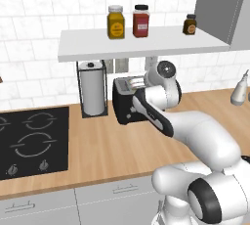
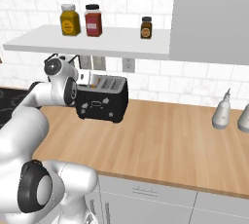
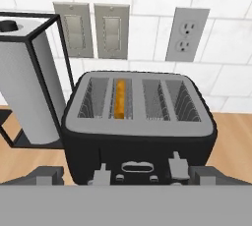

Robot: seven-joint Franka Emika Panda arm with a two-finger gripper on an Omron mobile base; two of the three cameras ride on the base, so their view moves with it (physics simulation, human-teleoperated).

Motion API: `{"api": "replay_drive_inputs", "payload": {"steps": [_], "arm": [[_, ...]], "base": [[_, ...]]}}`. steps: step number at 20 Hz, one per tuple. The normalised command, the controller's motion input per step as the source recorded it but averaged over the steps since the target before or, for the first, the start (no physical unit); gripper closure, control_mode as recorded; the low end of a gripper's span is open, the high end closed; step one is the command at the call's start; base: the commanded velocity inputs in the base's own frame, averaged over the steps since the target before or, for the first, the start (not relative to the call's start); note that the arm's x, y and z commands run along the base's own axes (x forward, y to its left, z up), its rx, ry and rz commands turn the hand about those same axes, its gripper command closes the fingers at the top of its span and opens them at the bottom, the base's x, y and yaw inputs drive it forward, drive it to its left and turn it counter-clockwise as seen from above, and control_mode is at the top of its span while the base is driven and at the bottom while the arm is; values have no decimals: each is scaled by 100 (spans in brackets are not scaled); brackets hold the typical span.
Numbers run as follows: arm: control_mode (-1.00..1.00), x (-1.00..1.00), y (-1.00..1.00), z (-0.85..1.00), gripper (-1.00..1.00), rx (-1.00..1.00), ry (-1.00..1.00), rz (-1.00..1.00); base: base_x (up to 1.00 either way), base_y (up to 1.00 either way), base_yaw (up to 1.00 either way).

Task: Start the toaster. Once the lever pops up, take the bread to the plate on the dining counter.

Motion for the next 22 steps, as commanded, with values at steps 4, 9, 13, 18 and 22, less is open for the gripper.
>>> {"api": "replay_drive_inputs", "payload": {"steps": [4, 9, 13, 18, 22], "arm": [[-100, 0, 3, 0, -100, 0, 0, 0], [-100, 0, 7, 0, -100, 0, 0, 0], [-100, 0, 5, 0, -100, 0, 0, 0], [-100, 0, 16, 0, -100, 0, 0, 0], [-100, 0, 2, 0, -100, 0, 0, 0]], "base": [[0, 0, 0], [0, 0, 0], [0, 0, 0], [0, 0, 0], [0, 0, 0]]}}
